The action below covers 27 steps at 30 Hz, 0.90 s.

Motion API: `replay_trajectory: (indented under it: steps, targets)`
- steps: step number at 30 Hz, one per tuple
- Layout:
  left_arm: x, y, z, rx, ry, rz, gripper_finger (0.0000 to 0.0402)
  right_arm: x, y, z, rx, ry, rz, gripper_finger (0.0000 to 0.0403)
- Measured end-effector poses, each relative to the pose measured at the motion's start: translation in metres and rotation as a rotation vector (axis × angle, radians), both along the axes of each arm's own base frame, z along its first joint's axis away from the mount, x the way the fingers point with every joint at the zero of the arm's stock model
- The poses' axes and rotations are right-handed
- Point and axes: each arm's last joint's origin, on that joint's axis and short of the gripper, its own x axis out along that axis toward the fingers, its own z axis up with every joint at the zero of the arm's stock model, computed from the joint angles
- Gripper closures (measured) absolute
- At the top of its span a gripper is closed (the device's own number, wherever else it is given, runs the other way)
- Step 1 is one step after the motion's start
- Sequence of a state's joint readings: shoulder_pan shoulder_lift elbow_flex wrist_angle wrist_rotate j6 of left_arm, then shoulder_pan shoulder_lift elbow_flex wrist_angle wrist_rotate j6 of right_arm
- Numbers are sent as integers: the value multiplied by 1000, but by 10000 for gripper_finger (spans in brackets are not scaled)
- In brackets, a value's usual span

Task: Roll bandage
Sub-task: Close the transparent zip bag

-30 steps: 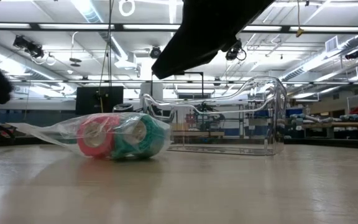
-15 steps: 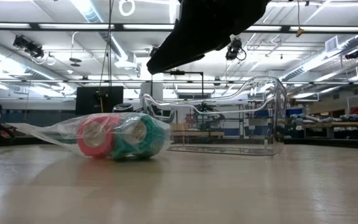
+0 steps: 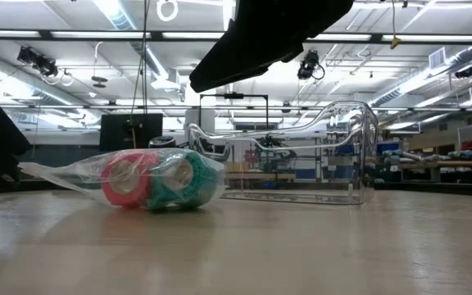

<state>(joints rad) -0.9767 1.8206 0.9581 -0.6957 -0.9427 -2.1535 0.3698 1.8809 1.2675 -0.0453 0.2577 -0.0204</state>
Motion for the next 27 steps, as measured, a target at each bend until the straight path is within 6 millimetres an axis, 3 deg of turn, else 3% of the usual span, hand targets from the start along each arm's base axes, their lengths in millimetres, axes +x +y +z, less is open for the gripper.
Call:
replay_trajectory:
  steps: [16,27]
  targets:
    - [4,5,-2,-16,43,25,198,0,1,1,10,-8,-4,254]
    - [5,31,-21,44,-6,82,192,-2,7,0,15,-2,7,254]
